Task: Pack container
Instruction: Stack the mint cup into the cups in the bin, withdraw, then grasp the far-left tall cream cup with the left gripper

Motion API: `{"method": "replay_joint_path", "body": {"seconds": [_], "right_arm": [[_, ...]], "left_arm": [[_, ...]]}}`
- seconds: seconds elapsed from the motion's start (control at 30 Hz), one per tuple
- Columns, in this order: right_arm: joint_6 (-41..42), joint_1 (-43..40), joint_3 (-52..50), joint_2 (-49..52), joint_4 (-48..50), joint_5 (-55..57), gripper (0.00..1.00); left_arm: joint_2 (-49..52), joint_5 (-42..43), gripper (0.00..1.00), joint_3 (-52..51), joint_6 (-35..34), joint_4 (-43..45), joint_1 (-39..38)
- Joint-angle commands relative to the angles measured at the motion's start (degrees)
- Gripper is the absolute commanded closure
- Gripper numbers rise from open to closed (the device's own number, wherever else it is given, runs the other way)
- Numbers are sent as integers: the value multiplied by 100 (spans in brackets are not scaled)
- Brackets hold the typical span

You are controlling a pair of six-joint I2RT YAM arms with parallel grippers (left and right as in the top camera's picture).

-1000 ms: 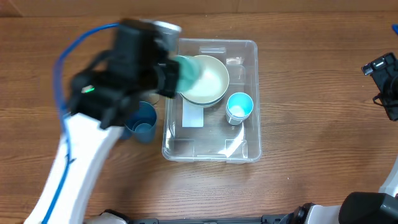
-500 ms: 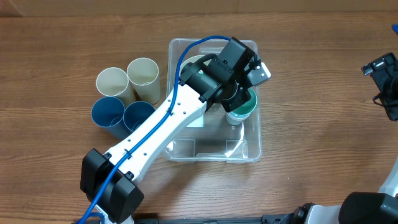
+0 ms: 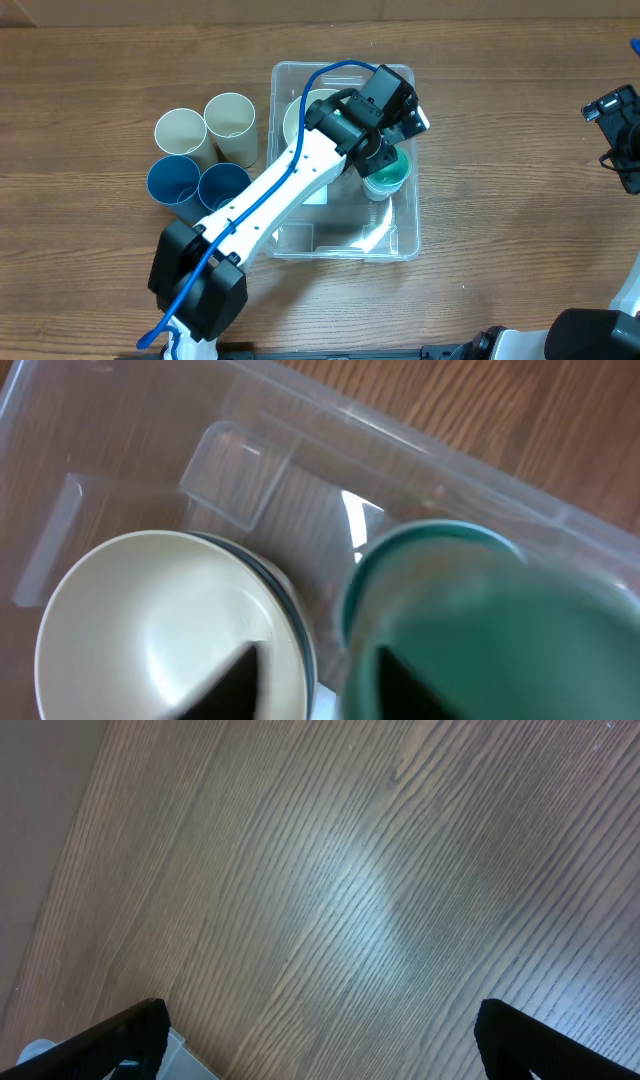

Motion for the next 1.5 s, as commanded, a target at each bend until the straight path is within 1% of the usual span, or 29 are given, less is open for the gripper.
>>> {"method": "replay_joint_path", "body": {"seconds": [0.0,0.03,0.07,0.17,0.2,0.23,0.27,0.33,0.4,0.43,0.5,0.57,0.63,0.7,0.73,0.77,0.8,0.87,0.97,1.03,1.07,1.27,1.37,1.4,1.47], "right_arm": [[28,-15,20,2,28,7,0],[28,-15,20,2,28,7,0],[28,-15,20,2,28,7,0],[28,-15,20,2,28,7,0],[28,-15,20,2,28,7,0],[28,-15,20,2,28,7,0],[28,-15,20,2,28,7,0],[28,-15,20,2,28,7,0],[28,-15,20,2,28,7,0],[28,-15,20,2,28,7,0],[28,-15,20,2,28,7,0],[28,-15,20,2,28,7,0],[28,-15,20,2,28,7,0],[28,-15,20,2,28,7,0],[28,-15,20,2,28,7,0],[28,-15,20,2,28,7,0],[28,-15,20,2,28,7,0],[28,-15,20,2,28,7,0],[28,-15,20,2,28,7,0],[28,-15,20,2,28,7,0],[28,-15,20,2,28,7,0],[28,-15,20,2,28,7,0],[28,-15,20,2,28,7,0],[28,-15,20,2,28,7,0],[28,-15,20,2,28,7,0]], "left_arm": [[-85,-817,8,374,-713,4,4],[-127,-940,2,546,-973,-87,24],[-192,-960,0,863,-1222,-304,72],[-369,-1010,0,1849,-1685,-1266,350],[-393,-1156,0,2068,-1932,-1526,479],[-415,-1390,0,2330,-2326,-1880,682],[-417,-1528,0,2618,-2704,-2306,988],[-417,-1469,0,2872,-3152,-2876,1580],[-415,-1298,0,2905,-3440,-3322,2256],[-409,-1049,0,2898,-3639,-3569,2721],[-409,-509,0,2894,-3803,-3818,3469],[-409,11,0,2894,-3816,-3967,4210],[-409,136,0,2889,-3816,-4057,4780],[-409,101,5,2835,-3777,-4087,5178],[-409,175,11,2736,-3744,-4092,5355],[-409,372,14,2544,-3523,-4079,5480],[-407,494,16,2374,-3338,-4050,5517],[-407,619,16,1908,-3049,-3884,5510],[-409,678,16,1126,-2907,-3383,5453],[-409,1086,17,527,-2573,-2933,5416],[-409,1126,16,348,-2542,-2787,5399],[-407,1141,17,-315,-2411,-2151,5340],[-407,1145,19,-660,-2413,-1801,5324],[-407,1143,20,-739,-2415,-1716,5313],[-407,1139,27,-911,-2415,-1513,5292]]}}
